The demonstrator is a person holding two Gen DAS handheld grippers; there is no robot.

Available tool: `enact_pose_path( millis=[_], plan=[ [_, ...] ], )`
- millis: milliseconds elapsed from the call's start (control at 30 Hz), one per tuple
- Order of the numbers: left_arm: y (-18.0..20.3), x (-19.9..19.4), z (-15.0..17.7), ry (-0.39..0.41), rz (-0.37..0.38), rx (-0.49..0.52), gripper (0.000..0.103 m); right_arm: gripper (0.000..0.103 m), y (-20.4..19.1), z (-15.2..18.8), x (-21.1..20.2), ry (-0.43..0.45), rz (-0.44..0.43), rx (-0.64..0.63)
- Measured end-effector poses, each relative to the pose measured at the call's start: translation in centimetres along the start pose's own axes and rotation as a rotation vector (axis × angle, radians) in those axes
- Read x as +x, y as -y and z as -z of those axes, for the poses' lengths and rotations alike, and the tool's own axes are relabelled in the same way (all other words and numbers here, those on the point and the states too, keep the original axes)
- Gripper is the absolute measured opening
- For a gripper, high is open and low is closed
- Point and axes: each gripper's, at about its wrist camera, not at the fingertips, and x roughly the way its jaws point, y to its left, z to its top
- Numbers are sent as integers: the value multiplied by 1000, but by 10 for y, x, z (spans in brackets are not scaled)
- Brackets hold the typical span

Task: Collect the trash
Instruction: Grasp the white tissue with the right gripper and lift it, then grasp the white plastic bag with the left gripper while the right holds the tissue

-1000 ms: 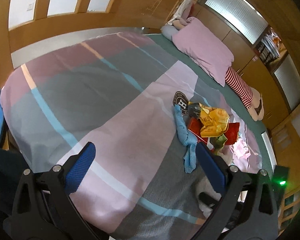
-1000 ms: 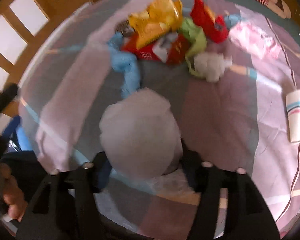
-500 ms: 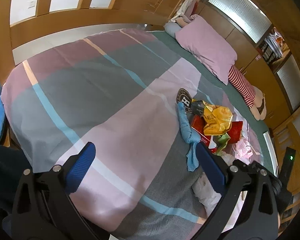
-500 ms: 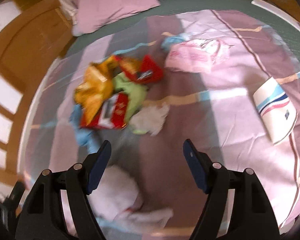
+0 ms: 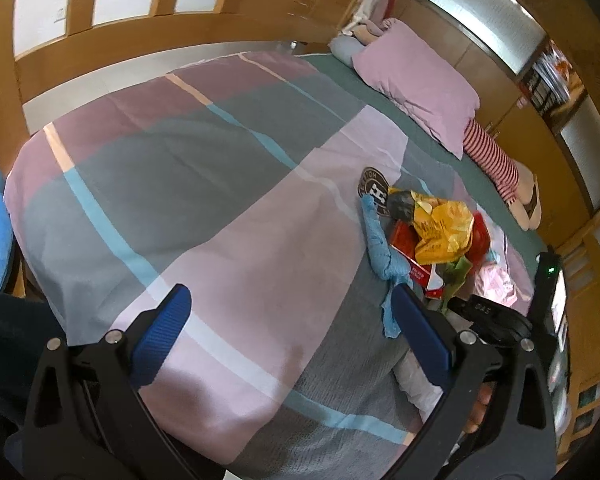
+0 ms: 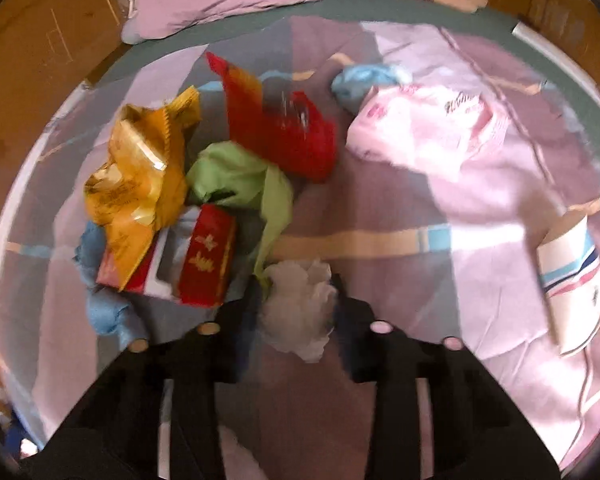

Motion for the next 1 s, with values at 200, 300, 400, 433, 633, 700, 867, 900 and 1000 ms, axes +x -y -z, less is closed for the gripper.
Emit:
enact_pose_path(
  millis=[200,300,400,433,633,700,867,900,1000],
  plan=[
    [14,5,6,-43,31,79,99,30,23,25,-38,-13,-113,13],
    [20,6,10,-71,82,109,99,30,43,39,-62,6,-121,61],
    [38,8,17,-100,128,205,99,30,69,55,-96,50,-144,135],
    [47,6,21,-94,144,254,99,30,77,61,-109,70,-152,152],
    [127,-9,60,31,243,668,95,30,120,120,-175,167,-158,231],
    [153,-3,80,33,248,830,94,30,131,135,-181,160,-155,260],
    [179,37,109,-165,265,962,92,30,148,173,-189,181,-109,330],
    [177,41,111,-194,265,958,92,30,149,176,-190,185,-115,344],
    [171,50,116,-204,235,975,87,30,152,184,-190,191,-146,374]
  ],
)
